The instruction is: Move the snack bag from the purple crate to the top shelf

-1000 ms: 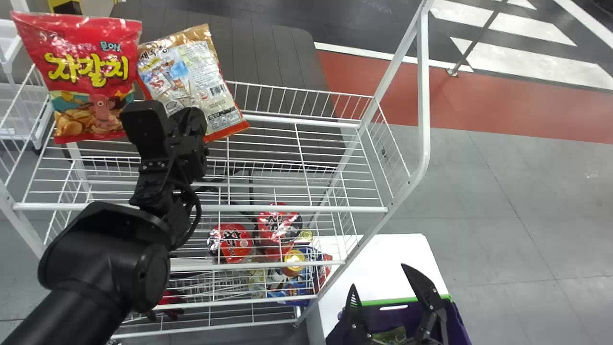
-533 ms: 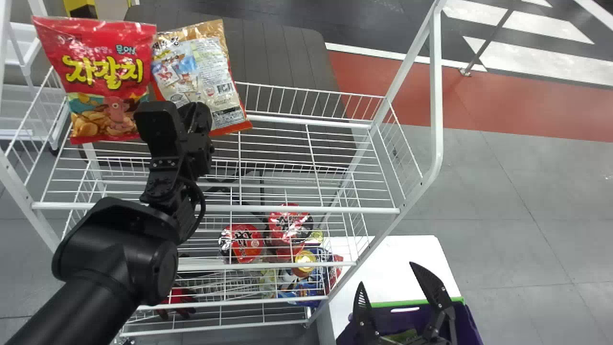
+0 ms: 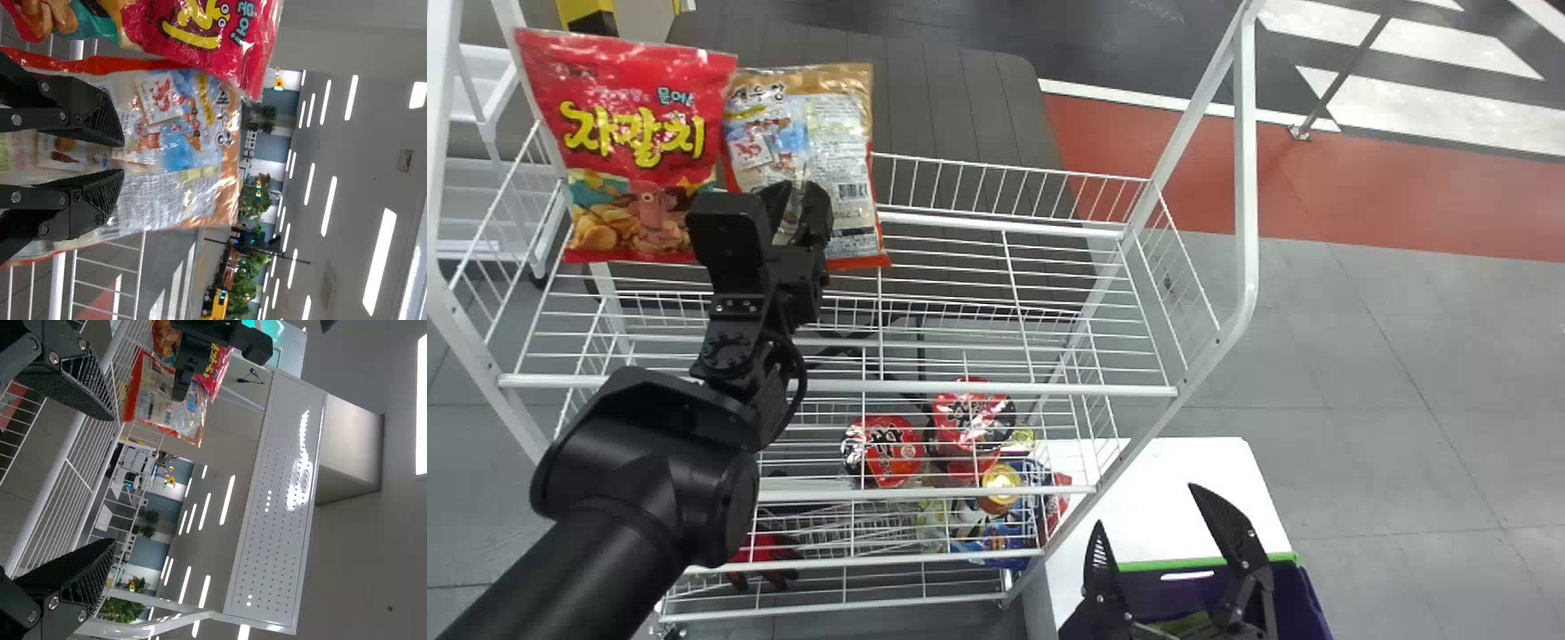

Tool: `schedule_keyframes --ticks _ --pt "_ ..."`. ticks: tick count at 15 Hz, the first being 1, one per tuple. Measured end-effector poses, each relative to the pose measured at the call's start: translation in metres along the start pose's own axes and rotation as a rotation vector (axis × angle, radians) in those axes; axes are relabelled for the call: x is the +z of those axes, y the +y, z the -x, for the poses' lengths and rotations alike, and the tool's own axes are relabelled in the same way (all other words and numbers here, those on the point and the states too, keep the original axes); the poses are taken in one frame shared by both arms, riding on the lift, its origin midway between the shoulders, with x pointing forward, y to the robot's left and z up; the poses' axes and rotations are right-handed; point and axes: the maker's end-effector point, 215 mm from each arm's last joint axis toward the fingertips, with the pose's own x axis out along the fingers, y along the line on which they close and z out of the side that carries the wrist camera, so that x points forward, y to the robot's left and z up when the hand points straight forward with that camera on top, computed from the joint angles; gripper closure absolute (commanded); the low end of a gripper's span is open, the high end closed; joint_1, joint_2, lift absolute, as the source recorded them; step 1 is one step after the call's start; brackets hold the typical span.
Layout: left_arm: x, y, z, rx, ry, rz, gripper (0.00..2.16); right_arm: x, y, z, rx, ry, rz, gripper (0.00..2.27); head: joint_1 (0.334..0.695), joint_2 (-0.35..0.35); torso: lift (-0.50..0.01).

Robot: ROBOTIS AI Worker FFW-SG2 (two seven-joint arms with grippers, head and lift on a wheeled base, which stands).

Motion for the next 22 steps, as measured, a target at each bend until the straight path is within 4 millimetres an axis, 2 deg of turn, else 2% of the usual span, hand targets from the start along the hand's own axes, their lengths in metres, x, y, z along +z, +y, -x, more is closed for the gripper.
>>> schedule_keyframes --ticks 1,4,5,10,12,15,16,17,19,21,22 --pt "-0.001 0.001 0.0 0.0 -0.003 -0.007 0.53 0.0 0.001 0.0 0.001 0.001 -0.001 0.18 0.695 -0.264 0.0" --pt "-0.004 -0.001 0.002 -0.02 -0.012 -0.015 0.5 0.0 0.001 0.001 0.001 0.0 -0.001 0.18 0.695 -0.266 0.0" --pt "-0.003 -0.004 0.004 -0.026 -0.022 -0.013 0.43 0.0 0.001 0.001 0.0 0.001 -0.002 0.18 0.695 -0.269 0.0" --pt "-0.001 -0.024 0.018 -0.063 -0.049 -0.002 0.41 -0.001 -0.001 -0.001 -0.001 -0.001 0.0 0.18 0.695 -0.293 0.0" --pt "0.014 -0.049 0.036 -0.102 -0.082 0.021 0.26 -0.001 -0.004 -0.002 -0.006 -0.002 0.0 0.18 0.695 -0.314 0.0" --pt "0.046 -0.101 0.068 -0.188 -0.059 0.042 0.25 -0.002 -0.013 -0.008 -0.024 0.002 -0.005 0.18 0.695 -0.35 0.0" --pt "0.062 -0.113 0.08 -0.208 -0.049 0.052 0.17 -0.004 -0.018 -0.014 -0.031 0.018 -0.019 0.18 0.695 -0.35 0.0" --pt "0.075 -0.113 0.091 -0.214 -0.046 0.052 0.16 -0.005 -0.022 -0.02 -0.037 0.036 -0.036 0.18 0.695 -0.35 0.0" --pt "0.096 -0.087 0.115 -0.187 -0.059 0.037 0.14 -0.001 -0.028 -0.036 -0.05 0.065 -0.074 0.18 0.695 -0.35 0.0" --pt "0.105 -0.032 0.143 -0.107 -0.073 0.021 0.14 0.011 -0.035 -0.053 -0.066 0.099 -0.109 0.18 0.695 -0.341 0.0" --pt "0.108 -0.007 0.157 -0.066 -0.075 0.013 0.15 0.017 -0.037 -0.059 -0.07 0.111 -0.12 0.18 0.695 -0.281 0.0"
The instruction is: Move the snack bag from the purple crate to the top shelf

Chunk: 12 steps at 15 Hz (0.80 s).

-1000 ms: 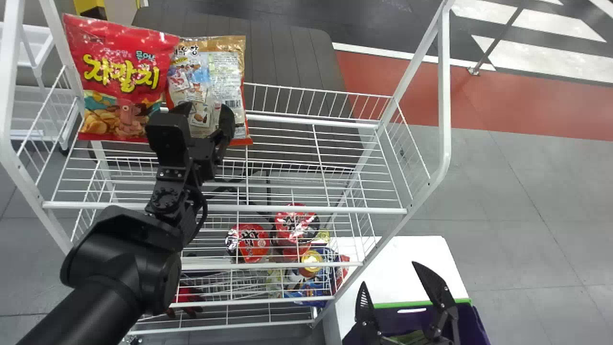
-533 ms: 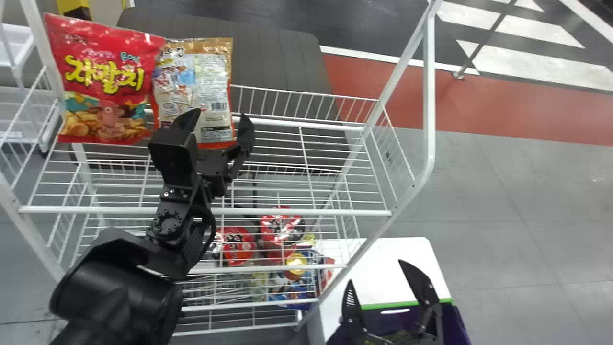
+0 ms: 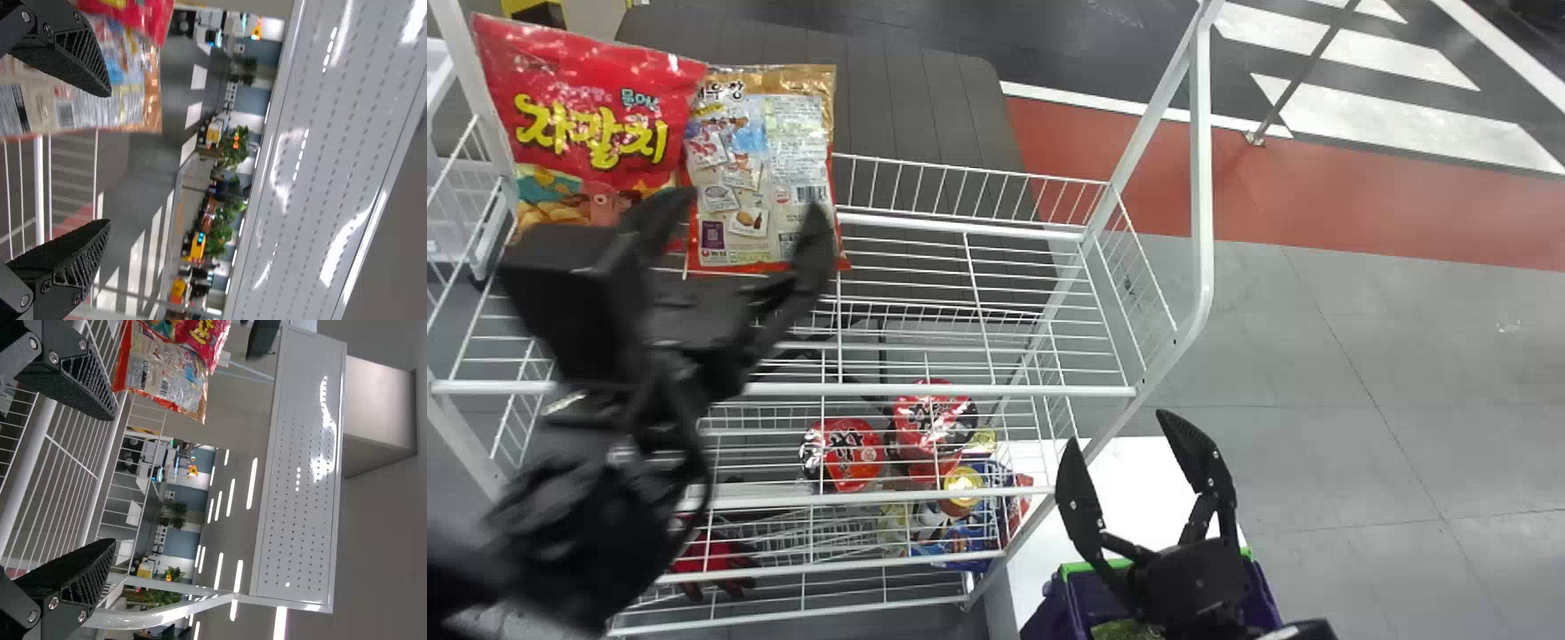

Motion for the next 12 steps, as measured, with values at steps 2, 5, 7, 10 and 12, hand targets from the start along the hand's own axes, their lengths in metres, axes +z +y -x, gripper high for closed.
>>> schedule_keyframes --ticks 2,5,7,10,12 --pt "0.0 0.05 0.037 0.088 0.014 -0.04 0.15 0.019 -0.003 -0.01 0.0 0.025 -0.015 0.18 0.695 -0.225 0.0" --pt "-0.012 0.092 0.083 0.116 0.038 -0.069 0.15 0.046 -0.002 -0.012 -0.006 0.046 -0.047 0.18 0.695 -0.158 0.0" --pt "-0.008 0.116 0.109 0.133 -0.013 -0.045 0.15 0.052 0.009 -0.012 0.002 0.074 -0.084 0.18 0.695 -0.093 0.0" --pt "-0.001 0.133 0.142 0.192 -0.09 -0.077 0.15 0.037 0.026 -0.016 0.01 0.166 -0.156 0.18 0.695 -0.022 0.0" --pt "-0.007 0.136 0.155 0.212 -0.091 -0.086 0.14 0.032 0.03 -0.016 -0.007 0.206 -0.185 0.18 0.695 -0.011 0.0"
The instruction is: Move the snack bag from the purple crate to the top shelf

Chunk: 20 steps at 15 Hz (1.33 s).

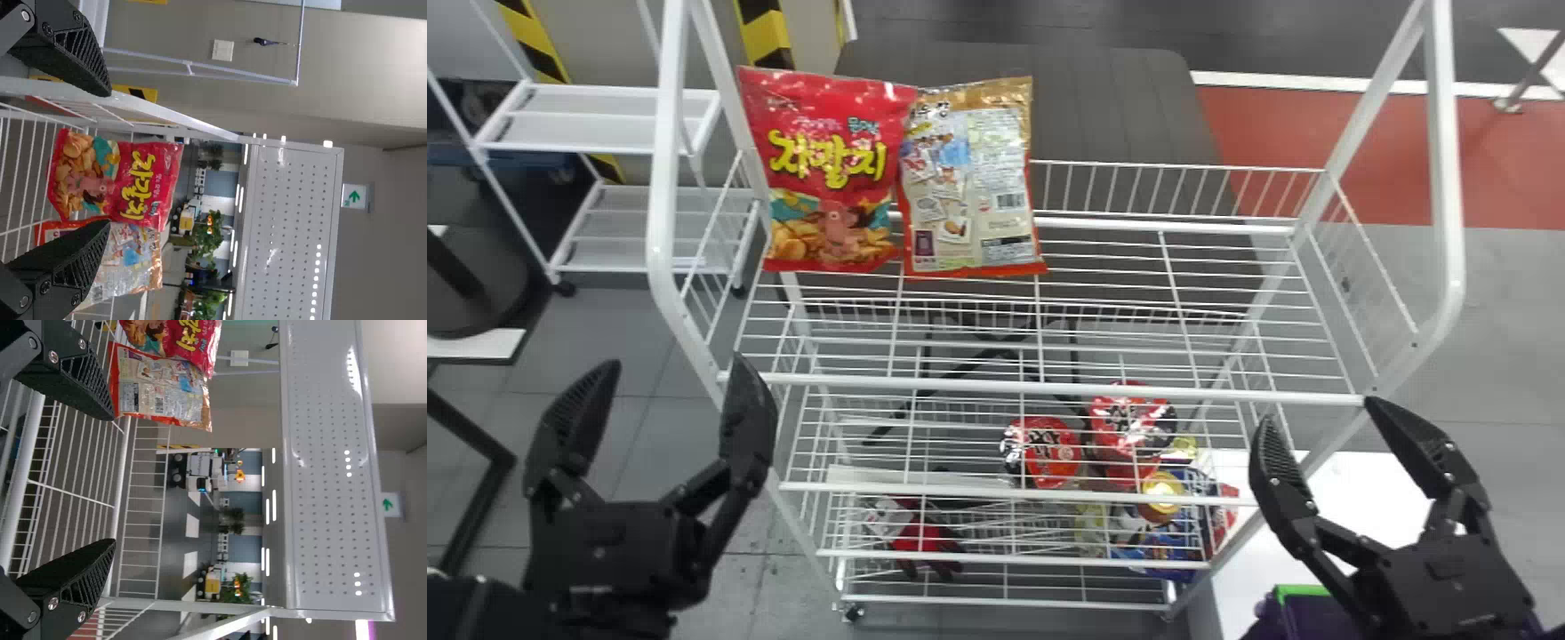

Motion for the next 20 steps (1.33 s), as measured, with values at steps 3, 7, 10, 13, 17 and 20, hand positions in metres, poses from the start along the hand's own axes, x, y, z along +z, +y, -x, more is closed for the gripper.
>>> schedule_keyframes --ticks 3,7,10,13,17,20 --pt "-0.011 0.0 0.013 0.002 0.003 -0.004 0.14 -0.009 -0.004 0.003 -0.016 0.036 -0.039 0.18 0.695 -0.014 0.0" --pt "-0.038 -0.027 0.021 -0.034 0.069 -0.057 0.14 -0.026 -0.01 0.008 -0.01 0.078 -0.059 0.18 0.695 -0.076 0.0" --pt "-0.062 -0.063 0.024 -0.031 0.147 -0.116 0.14 -0.025 0.001 0.003 0.003 0.11 -0.095 0.18 0.695 -0.125 0.0" --pt "-0.061 -0.082 0.023 -0.052 0.156 -0.113 0.14 -0.009 0.029 -0.003 0.052 0.103 -0.104 0.18 0.695 -0.118 0.0" --pt "-0.051 -0.076 0.014 -0.025 0.136 -0.11 0.14 0.006 0.062 -0.003 0.09 0.108 -0.117 0.18 0.695 -0.047 0.0" --pt "-0.039 -0.057 0.001 -0.004 0.131 -0.108 0.14 0.011 0.072 -0.002 0.103 0.101 -0.112 0.18 0.695 -0.001 0.0"
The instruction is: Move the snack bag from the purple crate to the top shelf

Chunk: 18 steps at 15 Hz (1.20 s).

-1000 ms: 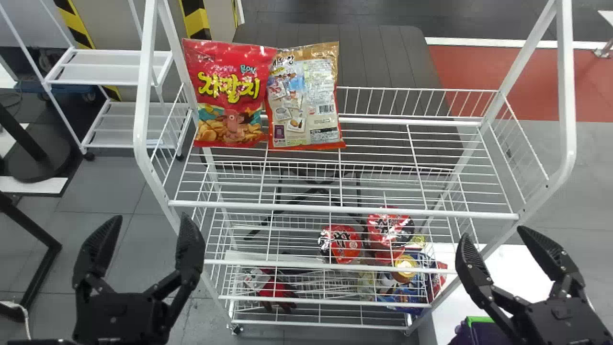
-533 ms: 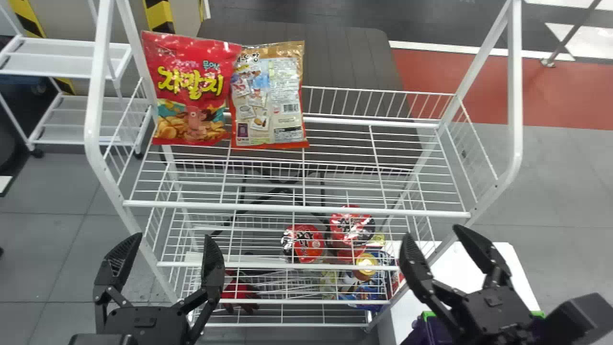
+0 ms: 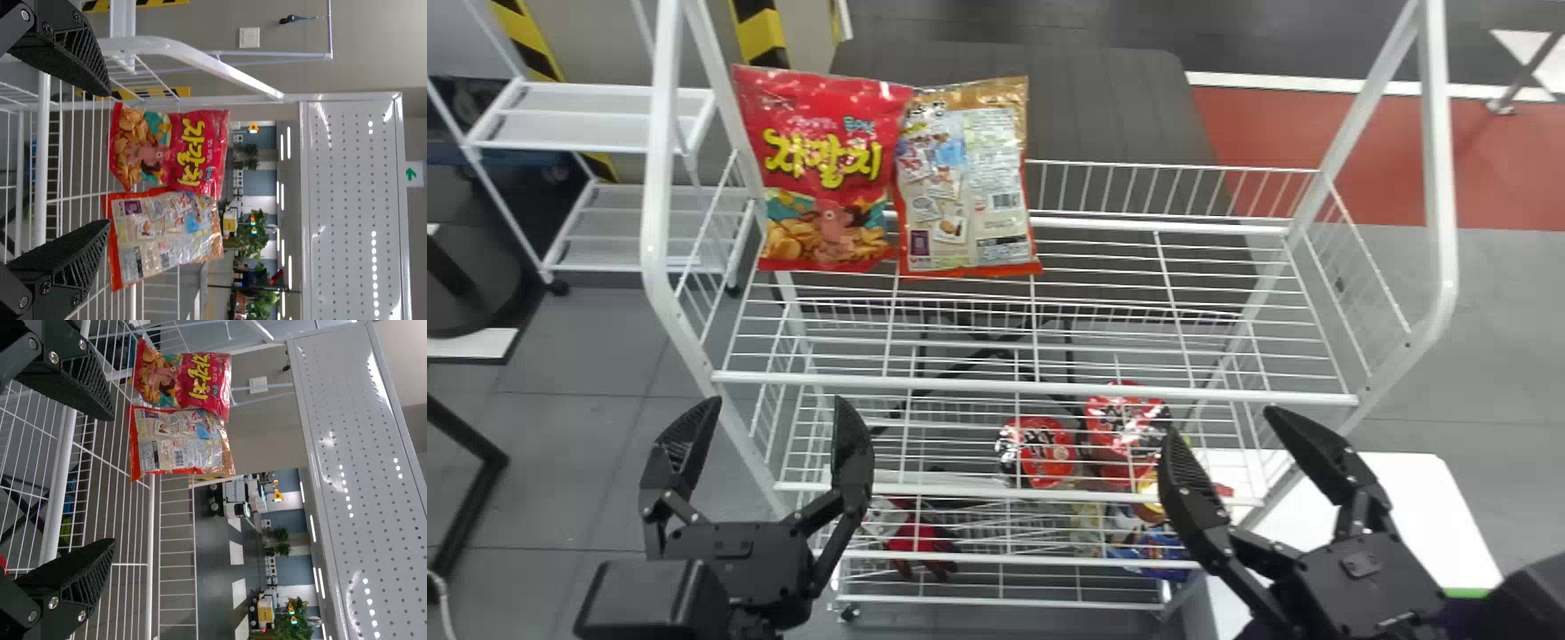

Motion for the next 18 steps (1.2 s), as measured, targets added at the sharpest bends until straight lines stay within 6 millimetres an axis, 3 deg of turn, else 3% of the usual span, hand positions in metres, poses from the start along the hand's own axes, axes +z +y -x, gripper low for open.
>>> schedule_keyframes --ticks 12,18 --pt "0.022 0.044 -0.006 0.021 -0.027 0.031 0.14 0.007 0.028 -0.005 0.036 -0.027 0.019 0.18 0.695 0.128 0.0" --pt "0.027 0.052 -0.006 0.031 -0.04 0.034 0.14 0.008 0.032 -0.006 0.037 -0.031 0.022 0.19 0.695 0.149 0.0"
